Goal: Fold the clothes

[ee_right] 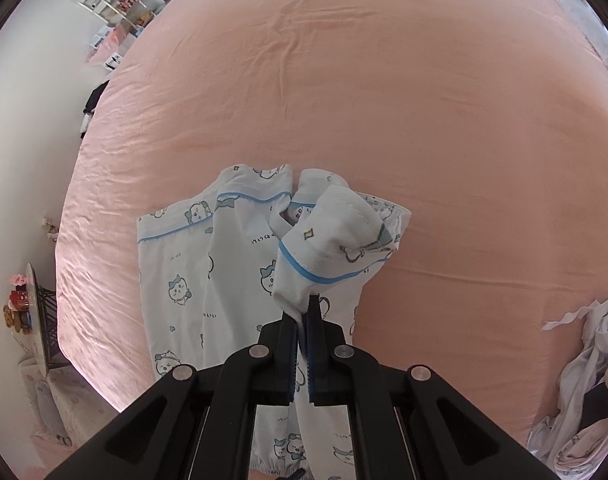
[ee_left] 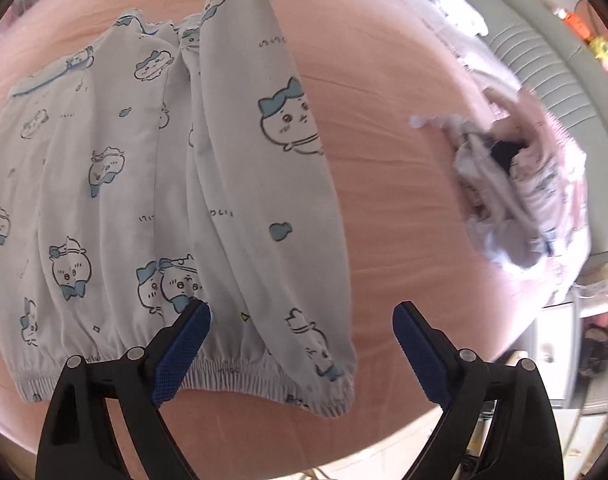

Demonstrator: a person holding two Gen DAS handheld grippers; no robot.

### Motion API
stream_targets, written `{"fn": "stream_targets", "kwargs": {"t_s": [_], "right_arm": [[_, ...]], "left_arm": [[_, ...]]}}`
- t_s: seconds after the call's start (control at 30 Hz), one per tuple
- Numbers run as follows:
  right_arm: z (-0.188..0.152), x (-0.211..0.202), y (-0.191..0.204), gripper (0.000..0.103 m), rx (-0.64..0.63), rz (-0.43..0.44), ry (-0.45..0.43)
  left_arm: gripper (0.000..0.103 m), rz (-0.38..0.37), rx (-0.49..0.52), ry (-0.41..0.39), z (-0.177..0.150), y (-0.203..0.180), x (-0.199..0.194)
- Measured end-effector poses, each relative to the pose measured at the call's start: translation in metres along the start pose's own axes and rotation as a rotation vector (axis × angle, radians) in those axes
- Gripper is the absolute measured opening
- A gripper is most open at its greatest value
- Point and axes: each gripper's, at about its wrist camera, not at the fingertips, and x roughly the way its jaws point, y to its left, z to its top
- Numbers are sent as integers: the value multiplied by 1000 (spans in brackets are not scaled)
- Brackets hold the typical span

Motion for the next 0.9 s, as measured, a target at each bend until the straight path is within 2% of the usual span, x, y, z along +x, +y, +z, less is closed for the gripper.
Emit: {"fn": "stream_targets", "kwargs": {"t_s": [0.17, 0.23, 0.3, 0.37, 0.43, 0.57, 0.9], "right_arm": [[-4, -3, -12, 1, 3, 5, 3], [-5, -2, -16, 1, 6, 11, 7], [-3, -1, -20, 1, 12, 11, 7], [-2, 0, -24, 1, 16, 9, 10], [-1, 1, -26, 1, 18, 3, 16], [1, 5, -28, 1, 28, -4, 30], [5, 9, 5, 1, -19, -62, 38]], "left_arm": [[92, 113, 86, 35, -5, -12, 12], [73, 131, 125, 45, -8, -17, 15], [34, 154, 156, 44, -10, -19, 15], [16, 155, 159, 25, -11, -15, 11], [13, 150, 156, 11, -11, -10, 7], [7, 89, 103, 19, -9, 2, 0], [6, -8, 57, 1, -16, 22, -29]]}}
